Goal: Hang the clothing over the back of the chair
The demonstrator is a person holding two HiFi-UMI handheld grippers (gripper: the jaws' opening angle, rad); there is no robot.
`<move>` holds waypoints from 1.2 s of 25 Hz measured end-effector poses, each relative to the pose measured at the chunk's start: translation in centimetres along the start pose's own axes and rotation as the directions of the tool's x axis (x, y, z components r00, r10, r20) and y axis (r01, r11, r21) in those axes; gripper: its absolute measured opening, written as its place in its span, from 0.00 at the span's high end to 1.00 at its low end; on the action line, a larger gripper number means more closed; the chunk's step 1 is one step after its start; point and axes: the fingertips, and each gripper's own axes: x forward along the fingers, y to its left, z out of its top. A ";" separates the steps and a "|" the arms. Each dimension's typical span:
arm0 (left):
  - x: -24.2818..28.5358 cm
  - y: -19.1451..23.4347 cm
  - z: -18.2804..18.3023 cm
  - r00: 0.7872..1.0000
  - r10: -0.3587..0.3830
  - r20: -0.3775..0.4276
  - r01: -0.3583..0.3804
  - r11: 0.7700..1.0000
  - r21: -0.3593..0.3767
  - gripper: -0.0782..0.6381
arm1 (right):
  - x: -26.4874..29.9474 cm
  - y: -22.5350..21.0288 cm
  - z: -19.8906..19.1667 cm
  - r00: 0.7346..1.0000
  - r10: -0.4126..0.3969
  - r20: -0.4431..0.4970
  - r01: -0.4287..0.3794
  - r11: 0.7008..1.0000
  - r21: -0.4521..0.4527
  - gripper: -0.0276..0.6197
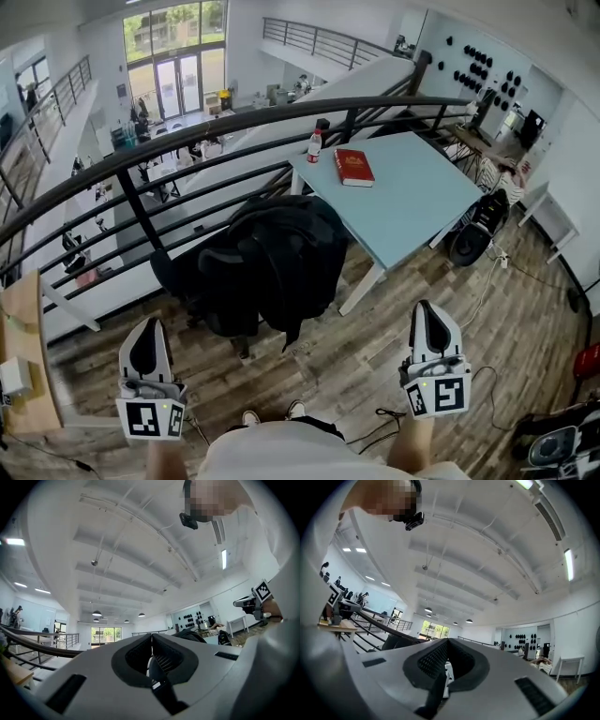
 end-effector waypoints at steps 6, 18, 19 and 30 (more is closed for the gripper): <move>0.9 -1.1 0.0 1.000 -0.028 0.008 0.028 1.000 -0.011 0.86 | -0.4 0.6 -0.4 1.000 0.014 -0.011 -0.014 1.000 0.014 0.93; 0.0 0.0 -0.7 1.000 -0.029 -0.004 0.029 0.999 -0.035 0.86 | -0.4 2.4 0.5 0.999 0.031 -0.017 -0.031 0.999 0.021 0.93; -0.3 0.3 -0.7 1.000 -0.028 -0.006 0.028 0.999 -0.037 0.86 | -0.4 2.9 0.7 0.999 0.036 -0.014 -0.035 0.999 0.022 0.93; -2.4 2.3 -1.7 0.999 -0.040 -0.025 0.038 0.998 -0.048 0.86 | -0.6 6.8 0.7 0.998 0.056 -0.037 -0.055 0.998 0.018 0.93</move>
